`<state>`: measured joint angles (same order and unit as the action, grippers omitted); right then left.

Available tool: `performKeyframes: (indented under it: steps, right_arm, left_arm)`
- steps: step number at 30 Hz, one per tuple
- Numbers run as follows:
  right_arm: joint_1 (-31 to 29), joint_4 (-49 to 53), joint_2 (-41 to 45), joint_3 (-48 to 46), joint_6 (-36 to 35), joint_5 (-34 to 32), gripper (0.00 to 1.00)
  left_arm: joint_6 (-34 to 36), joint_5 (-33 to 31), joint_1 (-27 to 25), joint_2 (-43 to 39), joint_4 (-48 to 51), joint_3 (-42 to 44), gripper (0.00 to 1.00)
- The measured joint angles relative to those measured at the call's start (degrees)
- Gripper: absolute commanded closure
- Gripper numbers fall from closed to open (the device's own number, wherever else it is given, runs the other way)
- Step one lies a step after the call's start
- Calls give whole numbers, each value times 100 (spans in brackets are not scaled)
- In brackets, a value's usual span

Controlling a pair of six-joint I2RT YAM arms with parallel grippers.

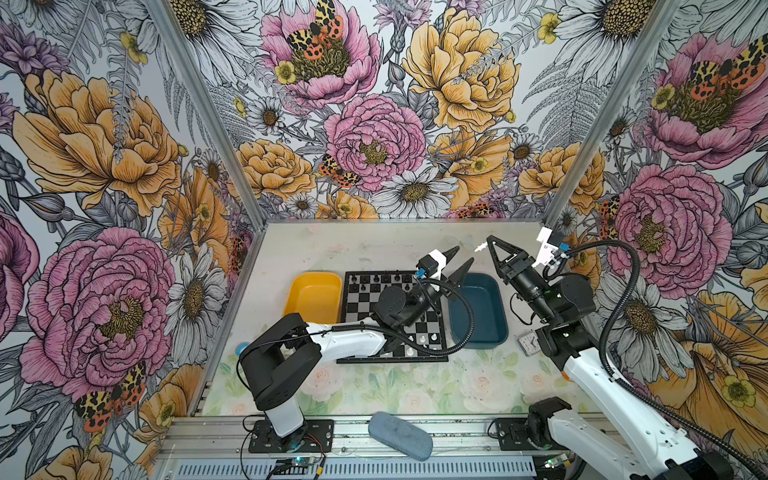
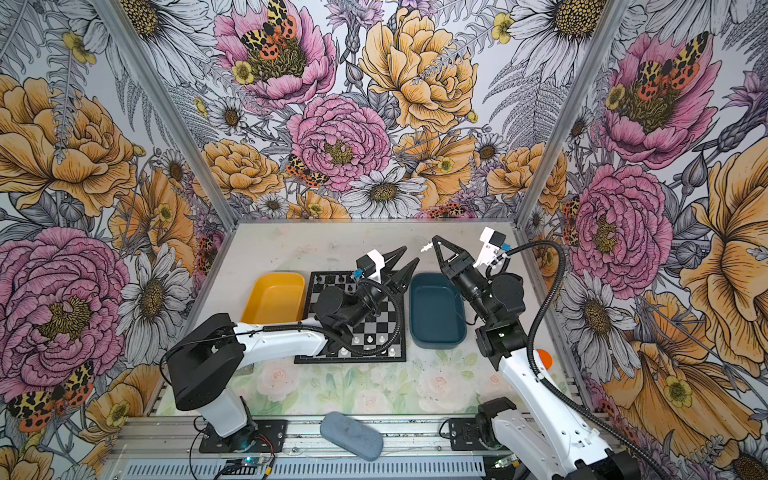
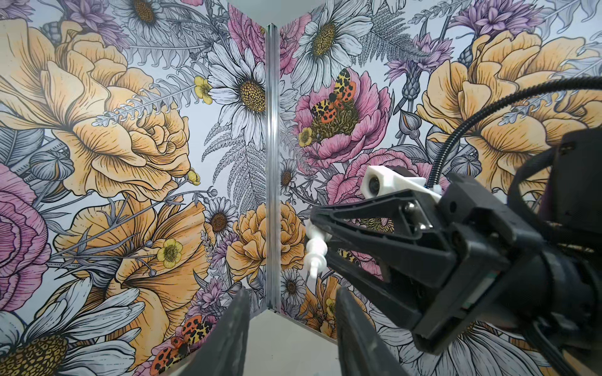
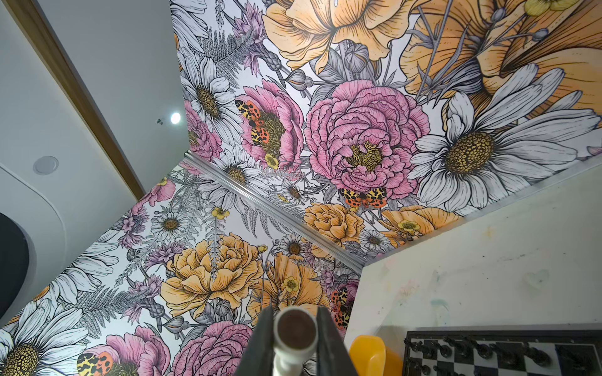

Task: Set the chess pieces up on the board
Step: 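Close the left gripper around the pawn held by the right gripper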

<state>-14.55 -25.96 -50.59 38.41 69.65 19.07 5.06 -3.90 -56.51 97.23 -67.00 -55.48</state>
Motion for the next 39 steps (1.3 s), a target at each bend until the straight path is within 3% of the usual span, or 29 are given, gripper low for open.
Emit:
performKeyframes:
  steps: [39]
  right_arm:
    - [0, 595, 258, -55, 105, 162, 100]
  left_arm:
    - [708, 22, -240, 459, 260, -452, 64]
